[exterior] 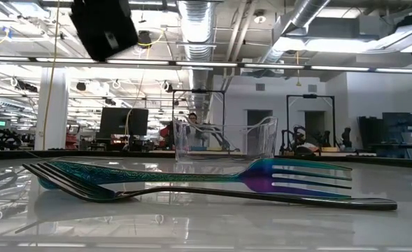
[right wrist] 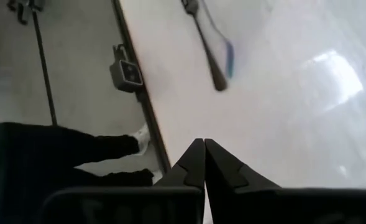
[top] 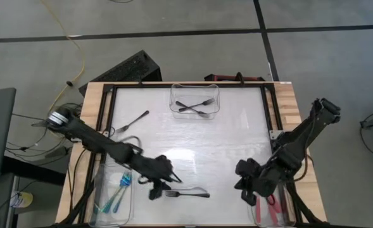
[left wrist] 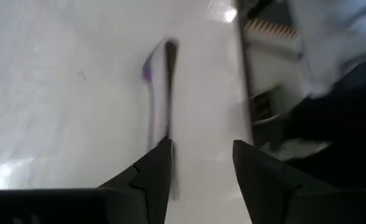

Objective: Sort silverware by color (type)
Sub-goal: Put the blue fork into the bottom left transparent bin

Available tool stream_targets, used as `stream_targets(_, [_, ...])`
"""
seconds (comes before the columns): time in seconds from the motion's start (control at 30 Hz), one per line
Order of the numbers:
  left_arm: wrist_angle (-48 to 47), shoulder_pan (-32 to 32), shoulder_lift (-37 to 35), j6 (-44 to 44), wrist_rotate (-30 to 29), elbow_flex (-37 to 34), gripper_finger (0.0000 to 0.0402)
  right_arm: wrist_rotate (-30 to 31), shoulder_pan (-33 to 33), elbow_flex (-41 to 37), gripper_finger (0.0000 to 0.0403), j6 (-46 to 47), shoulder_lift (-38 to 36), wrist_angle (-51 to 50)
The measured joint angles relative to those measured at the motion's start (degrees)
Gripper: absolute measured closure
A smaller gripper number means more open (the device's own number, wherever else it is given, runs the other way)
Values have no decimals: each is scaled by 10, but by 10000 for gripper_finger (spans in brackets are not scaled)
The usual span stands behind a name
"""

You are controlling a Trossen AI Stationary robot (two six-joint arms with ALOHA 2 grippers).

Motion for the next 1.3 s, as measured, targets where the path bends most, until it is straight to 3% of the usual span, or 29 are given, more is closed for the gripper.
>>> stream_targets(0.27, [-15,15,154,102,-12,101,249,-5,-10,0,382,-24,-4,-26])
stream_targets(0.7, [-12,39,251,120,30,121,249,-11,-2,0,379,-47,-2,-84])
stream_targets(1.0, [-16,38,280,118,9,122,250,-21,-2,-1,371,-71,-2,-123])
stream_targets(1.13, [-26,37,280,132,0,122,284,-21,-2,-1,373,-74,-2,-139])
stream_targets(1.3, [-35,39,281,137,9,122,376,-21,-2,-1,380,-75,-2,-143])
